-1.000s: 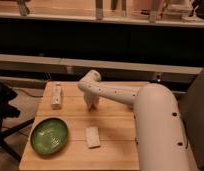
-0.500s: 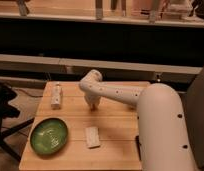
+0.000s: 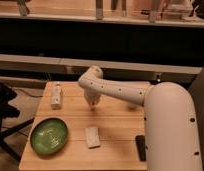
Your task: Place the pepper in the ceramic cup
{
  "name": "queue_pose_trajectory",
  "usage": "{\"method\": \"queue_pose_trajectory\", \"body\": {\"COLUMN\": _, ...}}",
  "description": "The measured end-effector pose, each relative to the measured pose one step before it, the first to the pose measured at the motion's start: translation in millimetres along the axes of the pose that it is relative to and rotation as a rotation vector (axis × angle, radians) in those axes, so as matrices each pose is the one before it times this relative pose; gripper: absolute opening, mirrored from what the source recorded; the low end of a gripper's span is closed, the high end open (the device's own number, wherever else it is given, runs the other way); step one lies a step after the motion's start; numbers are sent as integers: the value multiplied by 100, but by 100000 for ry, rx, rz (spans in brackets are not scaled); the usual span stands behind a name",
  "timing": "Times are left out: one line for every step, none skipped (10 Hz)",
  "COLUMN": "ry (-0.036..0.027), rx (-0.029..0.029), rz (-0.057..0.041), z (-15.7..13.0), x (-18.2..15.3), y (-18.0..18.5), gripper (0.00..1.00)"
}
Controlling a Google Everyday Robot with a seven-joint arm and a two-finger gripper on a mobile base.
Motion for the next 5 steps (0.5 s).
{"method": "queue_pose_trajectory", "body": {"ry": -633, "rx": 893, "rz": 161, "z": -567, "x": 56, "y": 339, "gripper": 0}}
{"method": "queue_pose_trajectory", "body": {"ry": 3, "rx": 320, "rz": 373, "z": -470, "x": 153, "y": 374, "gripper": 0}}
{"method": "queue_pose_trajectory", "body": {"ry": -230, "rx": 480, "rz": 898, "z": -620, "x": 144, "y": 384, "gripper": 0}}
{"method": "queue_pose_trajectory", "body": {"ry": -43, "rx": 321, "rz": 855, "z": -504, "x": 353, "y": 181, "gripper": 0}}
{"method": "queue_pose_trajectory", "body": {"ry": -265, "rx": 142, "rz": 570, "z": -94, "x": 139, "y": -147, "gripper": 0}}
